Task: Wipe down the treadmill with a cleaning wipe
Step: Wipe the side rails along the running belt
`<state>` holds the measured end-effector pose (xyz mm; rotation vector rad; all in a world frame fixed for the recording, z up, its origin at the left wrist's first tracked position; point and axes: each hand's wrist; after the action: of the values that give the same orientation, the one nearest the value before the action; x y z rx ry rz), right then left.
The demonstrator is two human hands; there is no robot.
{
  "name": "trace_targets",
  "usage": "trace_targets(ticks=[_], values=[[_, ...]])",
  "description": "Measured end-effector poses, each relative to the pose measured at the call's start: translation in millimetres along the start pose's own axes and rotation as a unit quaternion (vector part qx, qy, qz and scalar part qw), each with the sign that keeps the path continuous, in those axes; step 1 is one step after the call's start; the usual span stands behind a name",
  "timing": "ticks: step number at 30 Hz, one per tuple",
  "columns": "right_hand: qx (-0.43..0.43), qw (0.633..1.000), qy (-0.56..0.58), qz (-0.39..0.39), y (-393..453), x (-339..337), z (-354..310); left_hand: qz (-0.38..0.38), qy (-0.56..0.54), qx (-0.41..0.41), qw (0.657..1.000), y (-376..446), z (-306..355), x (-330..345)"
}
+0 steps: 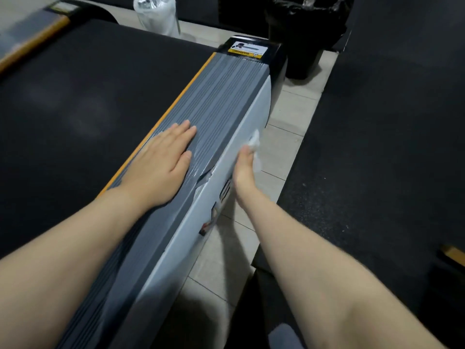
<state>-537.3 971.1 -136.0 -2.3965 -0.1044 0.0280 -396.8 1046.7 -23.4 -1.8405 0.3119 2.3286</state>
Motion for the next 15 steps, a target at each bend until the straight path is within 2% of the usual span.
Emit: trace_targets(ticks=[1, 2, 4, 7, 8, 10, 12, 13, 15], values=[[0.084, 0.996, 0.017, -0.025, 8, -3, -2, 0.005, -0.001, -0.001, 1.0, 0, -1, 1], [0.124, 0.991, 0.035, -0.032, 13, 0, 0, 0.009, -0.003, 0.0, 1.0, 1, -1, 0], [0.13, 0.99, 0.053, -0.008, 25, 11, 10, 0.016, -0.008, 0.004, 1.0, 5, 2, -1], [0.101, 0.994, 0.018, 0.028, -36, 27, 10, 0.027, -0.011, 0.004, 1.0, 3, 3, -2], [0.048, 0.998, 0.01, 0.029, -67, 31, 10, 0.032, -0.016, 0.006, 0.999, 4, 2, -2], [-0.112, 0.993, -0.022, 0.014, -122, 39, 23, 0.049, -0.046, 0.01, 0.998, 4, 4, -3], [-0.262, 0.959, -0.106, 0.01, -162, 43, 49, 0.085, -0.109, 0.003, 0.99, -1, 8, -6], [-0.31, 0.941, -0.135, 0.009, -170, 43, 64, 0.106, -0.137, -0.005, 0.985, -6, 11, -9], [-0.315, 0.94, -0.129, 0.012, -165, 40, 83, 0.136, -0.159, -0.02, 0.978, -26, 15, -14]])
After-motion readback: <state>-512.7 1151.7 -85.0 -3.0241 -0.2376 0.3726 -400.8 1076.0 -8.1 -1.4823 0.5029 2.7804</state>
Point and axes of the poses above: each hand's wrist, its own y-axis towards the middle knuckle, its own x-axis out of the palm, z = x × y, and after that the axes turned 14 degrees about x, right-handed
